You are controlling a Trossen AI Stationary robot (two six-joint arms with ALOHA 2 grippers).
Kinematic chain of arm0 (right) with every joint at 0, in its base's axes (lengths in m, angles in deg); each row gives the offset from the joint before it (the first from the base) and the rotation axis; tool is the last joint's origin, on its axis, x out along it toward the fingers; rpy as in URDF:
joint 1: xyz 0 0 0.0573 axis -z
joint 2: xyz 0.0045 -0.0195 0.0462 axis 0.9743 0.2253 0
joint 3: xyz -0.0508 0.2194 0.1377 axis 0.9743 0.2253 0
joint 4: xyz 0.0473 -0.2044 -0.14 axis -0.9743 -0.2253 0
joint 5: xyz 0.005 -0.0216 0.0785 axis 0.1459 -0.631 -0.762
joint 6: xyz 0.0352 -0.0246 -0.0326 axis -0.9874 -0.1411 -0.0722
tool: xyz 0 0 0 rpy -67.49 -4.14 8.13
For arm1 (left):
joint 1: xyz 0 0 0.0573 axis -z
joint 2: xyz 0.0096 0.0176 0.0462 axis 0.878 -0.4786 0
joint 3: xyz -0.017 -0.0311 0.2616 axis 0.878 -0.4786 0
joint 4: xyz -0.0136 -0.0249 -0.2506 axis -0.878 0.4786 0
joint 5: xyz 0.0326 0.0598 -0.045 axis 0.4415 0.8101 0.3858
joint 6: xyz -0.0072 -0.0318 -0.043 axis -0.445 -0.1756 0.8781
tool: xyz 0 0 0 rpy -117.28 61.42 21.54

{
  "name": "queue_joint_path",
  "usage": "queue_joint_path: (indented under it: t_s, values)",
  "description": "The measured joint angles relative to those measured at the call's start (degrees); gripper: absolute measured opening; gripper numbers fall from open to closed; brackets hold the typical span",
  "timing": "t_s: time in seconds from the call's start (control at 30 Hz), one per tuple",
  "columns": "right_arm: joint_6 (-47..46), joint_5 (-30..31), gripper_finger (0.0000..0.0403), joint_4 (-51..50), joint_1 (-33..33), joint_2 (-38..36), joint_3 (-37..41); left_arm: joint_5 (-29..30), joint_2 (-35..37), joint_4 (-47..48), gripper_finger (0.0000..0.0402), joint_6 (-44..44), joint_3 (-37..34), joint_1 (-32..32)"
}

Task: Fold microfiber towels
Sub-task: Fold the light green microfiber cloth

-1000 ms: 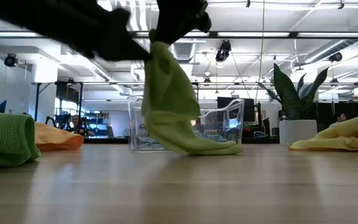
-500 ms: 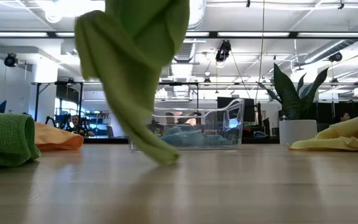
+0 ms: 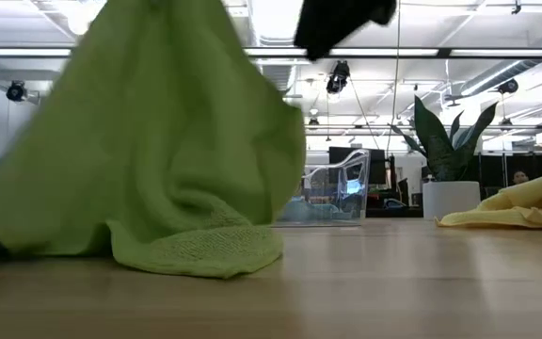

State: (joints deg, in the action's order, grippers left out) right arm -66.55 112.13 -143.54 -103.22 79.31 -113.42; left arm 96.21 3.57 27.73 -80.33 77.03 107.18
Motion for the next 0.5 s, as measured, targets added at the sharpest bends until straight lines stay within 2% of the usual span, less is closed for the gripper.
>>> queue_joint_path:
  t_s: [0.27, 0.43, 0.5]
  values:
    - [2.6, 0.8, 0.0155, 0.6, 1.2, 0.6, 1.4, 0.0, -1.3, 5.8, 0.0, 11.5, 0.0, 0.1]
    - [2.2, 13.0, 0.0155, 1.1, 1.5, -0.1, -0.2, 0.0, -1.0, 5.6, 0.0, 12.4, 0.0, 0.1]
    - [0.9, 13.9, 0.0155, 1.5, 0.8, -0.1, -0.4, 0.0, -1.0, 5.5, 0.0, 12.4, 0.0, 0.1]
